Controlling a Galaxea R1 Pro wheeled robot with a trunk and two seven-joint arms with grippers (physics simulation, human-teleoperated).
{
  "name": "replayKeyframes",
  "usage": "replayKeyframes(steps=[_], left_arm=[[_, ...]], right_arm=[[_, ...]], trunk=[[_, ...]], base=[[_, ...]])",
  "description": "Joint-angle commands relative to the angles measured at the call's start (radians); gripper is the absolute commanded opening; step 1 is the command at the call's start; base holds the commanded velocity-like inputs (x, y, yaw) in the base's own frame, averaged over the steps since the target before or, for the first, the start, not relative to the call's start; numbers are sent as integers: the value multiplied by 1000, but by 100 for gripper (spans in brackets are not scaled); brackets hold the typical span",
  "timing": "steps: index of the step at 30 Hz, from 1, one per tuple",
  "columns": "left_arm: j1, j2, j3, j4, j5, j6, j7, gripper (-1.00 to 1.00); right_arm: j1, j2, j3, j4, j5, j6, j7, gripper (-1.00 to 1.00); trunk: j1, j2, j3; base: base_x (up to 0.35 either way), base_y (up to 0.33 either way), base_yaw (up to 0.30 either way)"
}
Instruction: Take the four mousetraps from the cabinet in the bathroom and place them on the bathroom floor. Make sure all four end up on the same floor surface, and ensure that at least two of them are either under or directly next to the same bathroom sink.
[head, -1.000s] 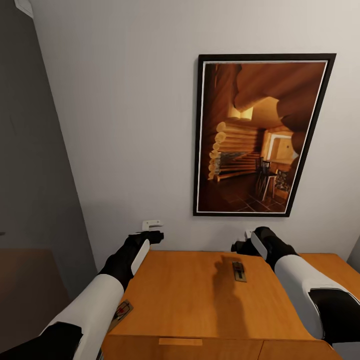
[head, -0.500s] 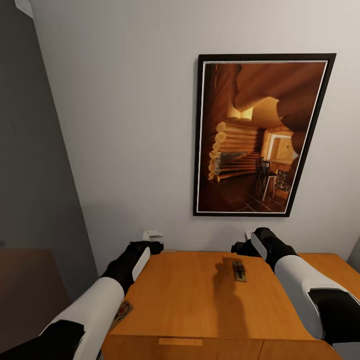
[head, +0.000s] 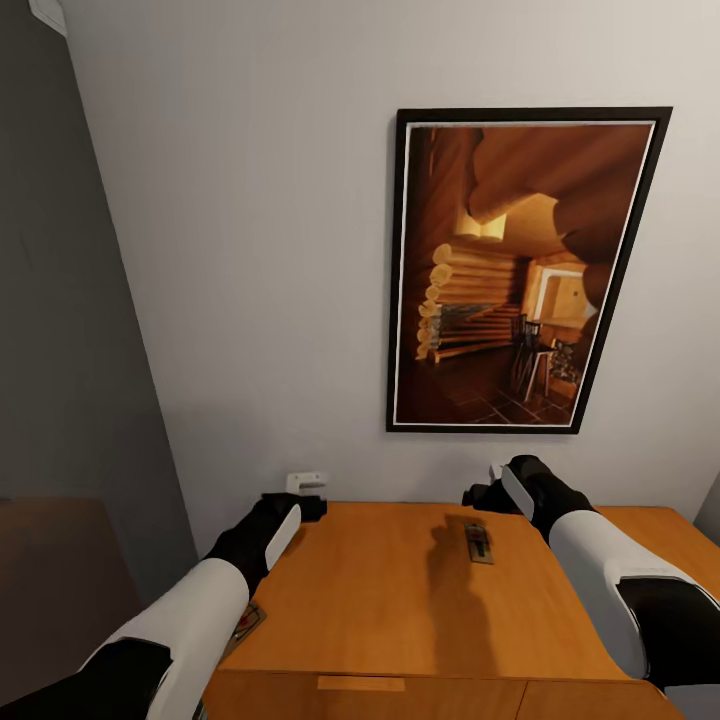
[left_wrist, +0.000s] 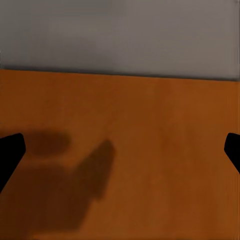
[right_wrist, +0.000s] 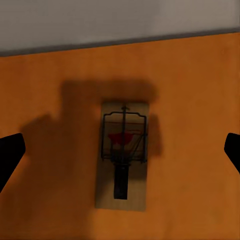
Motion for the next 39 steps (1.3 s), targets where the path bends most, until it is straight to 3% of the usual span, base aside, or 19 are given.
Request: replayKeyframes(steps=[1, 9, 39], left_arm=[[0, 0, -4, -2, 11, -3, 8, 100], [0, 0, -3, -1, 11, -47, 8, 100], [0, 0, -3, -2, 13, -57, 7, 100]], right_arm=[[0, -1, 4, -1, -7, 4, -1, 100], [0, 0, 7, 17, -6, 4, 1, 100], [0, 5, 9, 20, -2, -2, -3, 100]], trunk=[[0, -1, -1], [0, -1, -1], [0, -1, -1]], base=[[0, 0, 0], [0, 0, 0], [0, 0, 0]])
